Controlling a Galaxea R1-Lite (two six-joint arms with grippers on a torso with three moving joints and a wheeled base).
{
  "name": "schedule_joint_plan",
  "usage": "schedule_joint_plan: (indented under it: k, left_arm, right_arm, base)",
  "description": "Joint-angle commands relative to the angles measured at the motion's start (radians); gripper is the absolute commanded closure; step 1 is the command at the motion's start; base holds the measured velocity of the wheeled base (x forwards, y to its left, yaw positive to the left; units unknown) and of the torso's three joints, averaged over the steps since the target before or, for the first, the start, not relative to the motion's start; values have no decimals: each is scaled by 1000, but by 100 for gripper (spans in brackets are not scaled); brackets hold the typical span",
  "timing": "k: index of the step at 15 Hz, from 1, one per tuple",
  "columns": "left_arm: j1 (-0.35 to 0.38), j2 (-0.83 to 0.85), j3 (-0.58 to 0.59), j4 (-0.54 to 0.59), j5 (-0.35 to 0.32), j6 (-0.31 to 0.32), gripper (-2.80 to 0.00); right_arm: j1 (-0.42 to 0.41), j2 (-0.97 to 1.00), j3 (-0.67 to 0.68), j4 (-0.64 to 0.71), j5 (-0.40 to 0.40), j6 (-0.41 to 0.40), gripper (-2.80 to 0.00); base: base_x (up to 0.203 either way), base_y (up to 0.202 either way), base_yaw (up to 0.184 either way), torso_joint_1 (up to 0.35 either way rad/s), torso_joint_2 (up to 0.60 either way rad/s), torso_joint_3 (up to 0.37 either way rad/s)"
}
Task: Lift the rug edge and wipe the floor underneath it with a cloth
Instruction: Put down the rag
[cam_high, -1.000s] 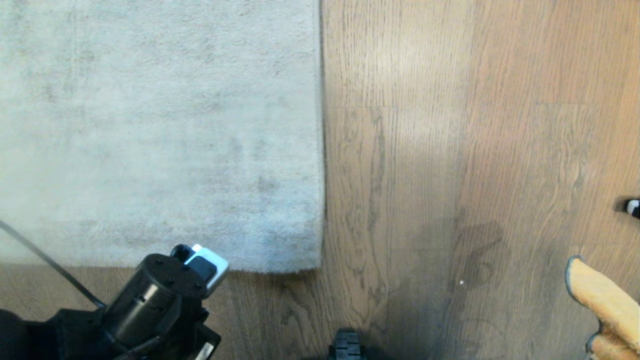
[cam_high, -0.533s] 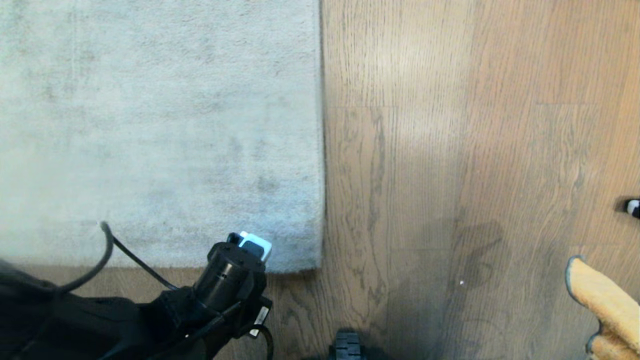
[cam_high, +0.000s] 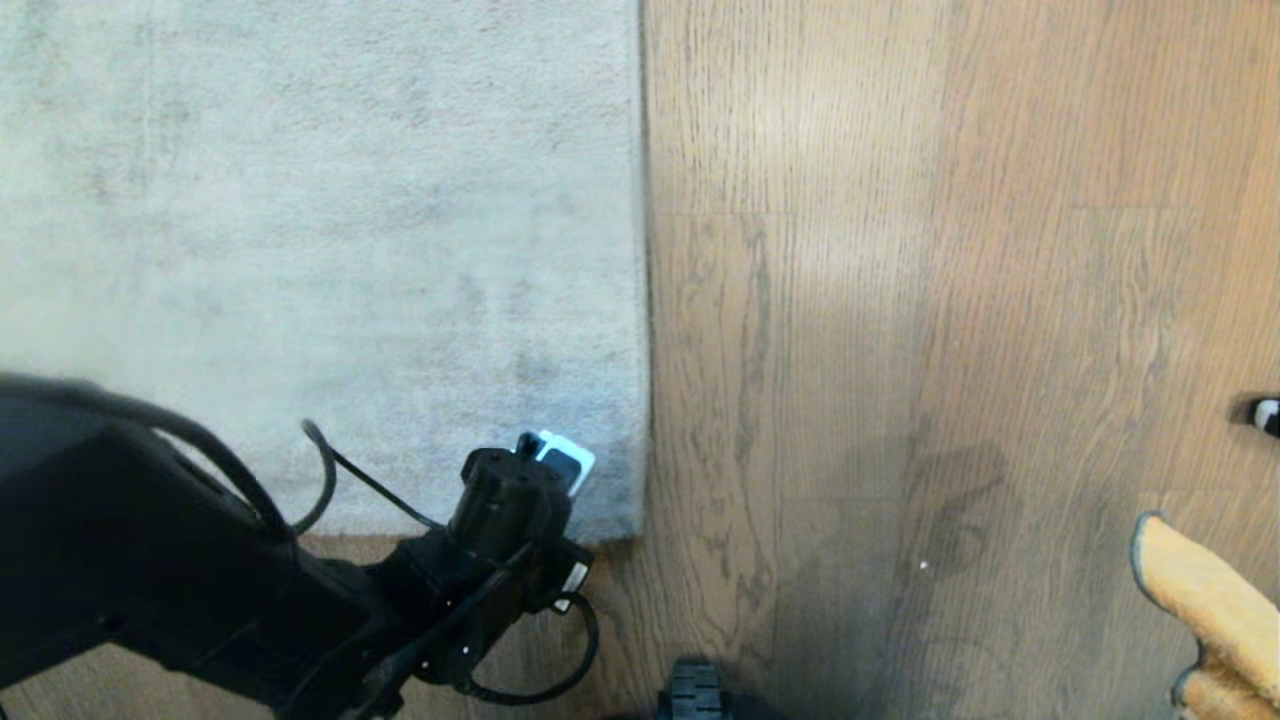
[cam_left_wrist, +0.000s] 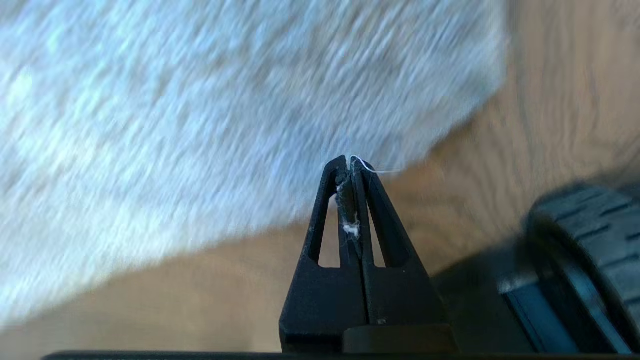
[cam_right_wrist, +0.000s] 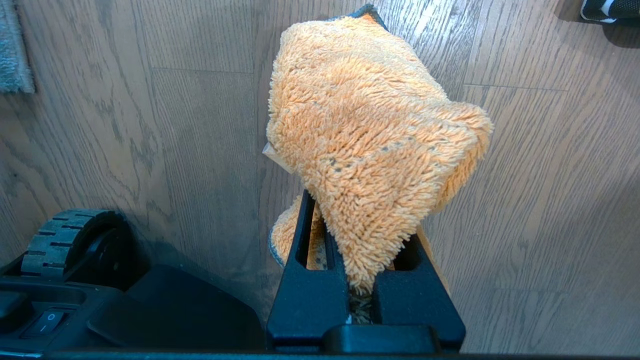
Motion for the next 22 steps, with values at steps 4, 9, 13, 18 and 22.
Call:
schedule_joint_plan:
  k: [4, 9, 13, 18, 22]
  left_arm:
    - [14, 108, -43, -65, -46, 31, 0]
    - [18, 149, -69, -81, -46, 55, 0]
    - [43, 154, -76, -84, -48, 97, 0]
    - [68, 142, -67, -84, -48, 122, 0]
    - [83, 125, -58, -84, -48, 124, 0]
  right_arm:
    - [0, 1, 0, 0, 0, -1, 0]
    - [0, 1, 0, 0, 0, -1, 0]
    - [0, 1, 0, 0, 0, -1, 0]
    - [0, 1, 0, 0, 0, -1, 0]
    - [0, 1, 0, 0, 0, -1, 0]
  base:
    - [0, 0, 0, 0, 0, 0]
    - [0, 0, 0, 0, 0, 0]
    - [0, 0, 0, 0, 0, 0]
    - [0, 0, 0, 0, 0, 0]
    - [0, 0, 0, 0, 0, 0]
